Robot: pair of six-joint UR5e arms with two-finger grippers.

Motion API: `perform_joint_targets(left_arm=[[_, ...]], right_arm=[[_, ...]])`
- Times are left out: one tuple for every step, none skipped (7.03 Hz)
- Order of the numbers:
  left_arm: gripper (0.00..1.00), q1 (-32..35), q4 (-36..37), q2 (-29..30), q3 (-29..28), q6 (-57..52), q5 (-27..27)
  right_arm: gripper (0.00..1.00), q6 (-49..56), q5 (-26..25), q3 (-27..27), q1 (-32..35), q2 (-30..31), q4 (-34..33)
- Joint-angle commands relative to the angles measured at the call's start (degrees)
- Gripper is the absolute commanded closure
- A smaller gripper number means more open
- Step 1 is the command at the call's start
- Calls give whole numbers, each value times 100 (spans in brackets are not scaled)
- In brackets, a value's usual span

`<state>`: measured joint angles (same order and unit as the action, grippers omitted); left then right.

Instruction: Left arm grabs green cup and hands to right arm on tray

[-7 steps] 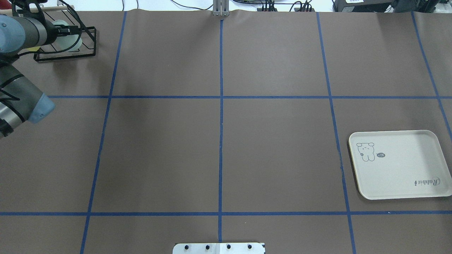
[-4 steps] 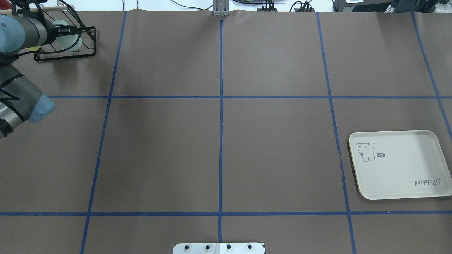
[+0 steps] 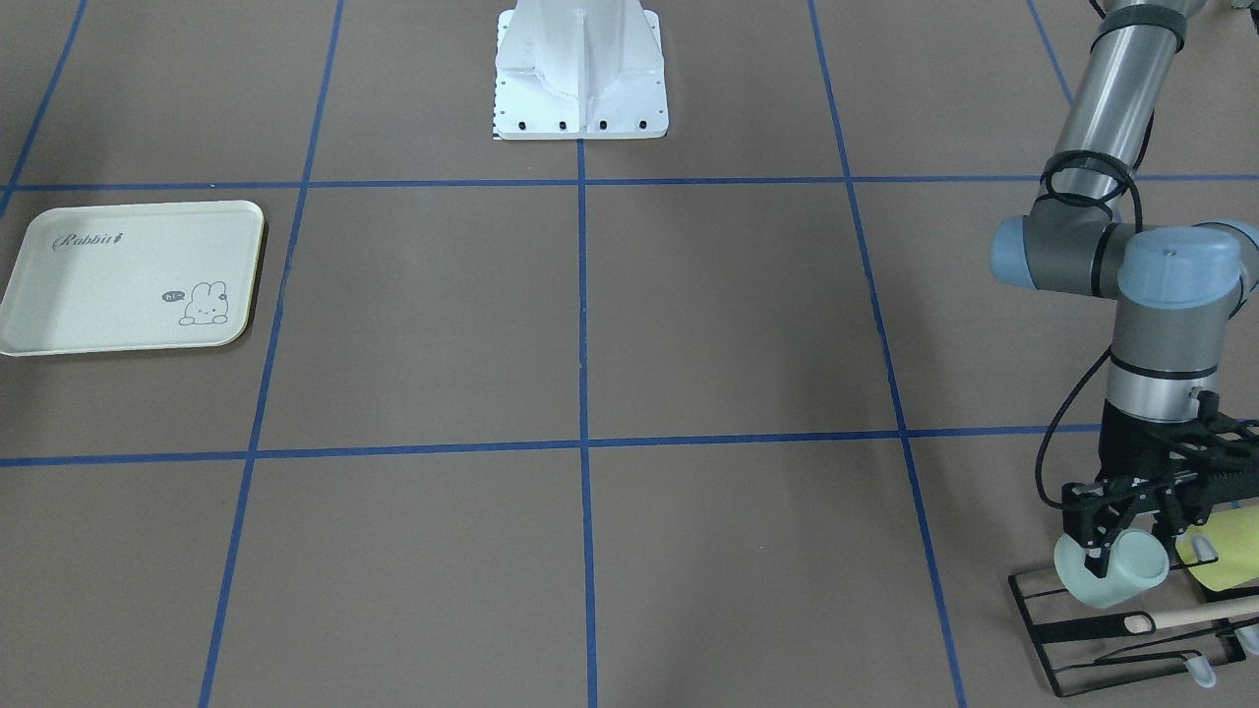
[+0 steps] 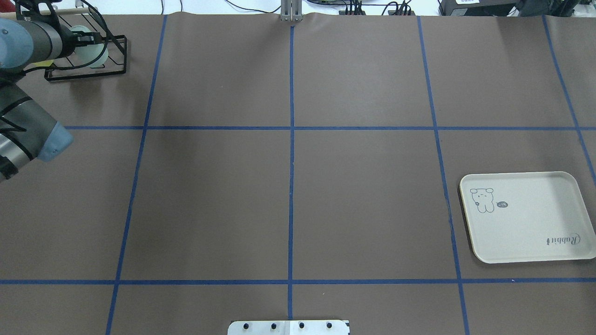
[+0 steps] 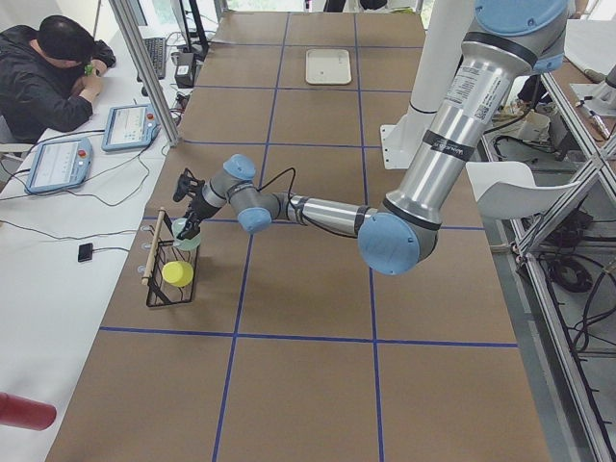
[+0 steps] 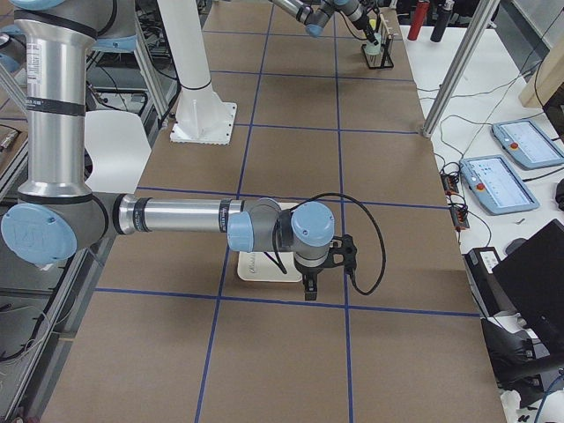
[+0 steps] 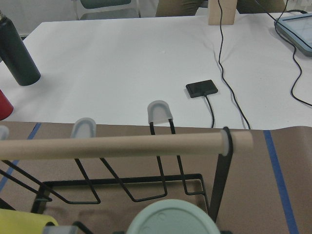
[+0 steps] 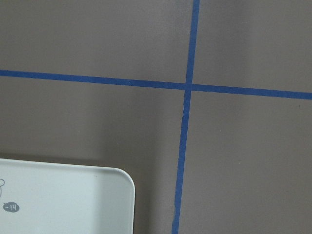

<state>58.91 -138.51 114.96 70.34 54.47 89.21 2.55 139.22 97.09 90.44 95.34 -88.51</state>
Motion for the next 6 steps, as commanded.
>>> perform_joint_targets(left_arm=[[52, 41, -9, 0, 58, -33, 9], [53, 67, 0, 0, 146, -42, 17], [54, 102, 0, -8, 182, -42, 35], [55, 129, 0, -17, 260, -42, 35], [55, 190, 8, -26, 296, -42, 35], [55, 304, 26, -70, 427, -51, 61]], right_arm=[[0, 0, 0, 3, 0, 3, 0], [0, 0, 0, 3, 0, 11, -8], [0, 0, 0, -6, 0, 11, 0], [0, 0, 9, 3, 0, 20, -8], [0, 0, 9, 29, 0, 38, 0], [0, 0, 9, 12, 0, 29, 0]])
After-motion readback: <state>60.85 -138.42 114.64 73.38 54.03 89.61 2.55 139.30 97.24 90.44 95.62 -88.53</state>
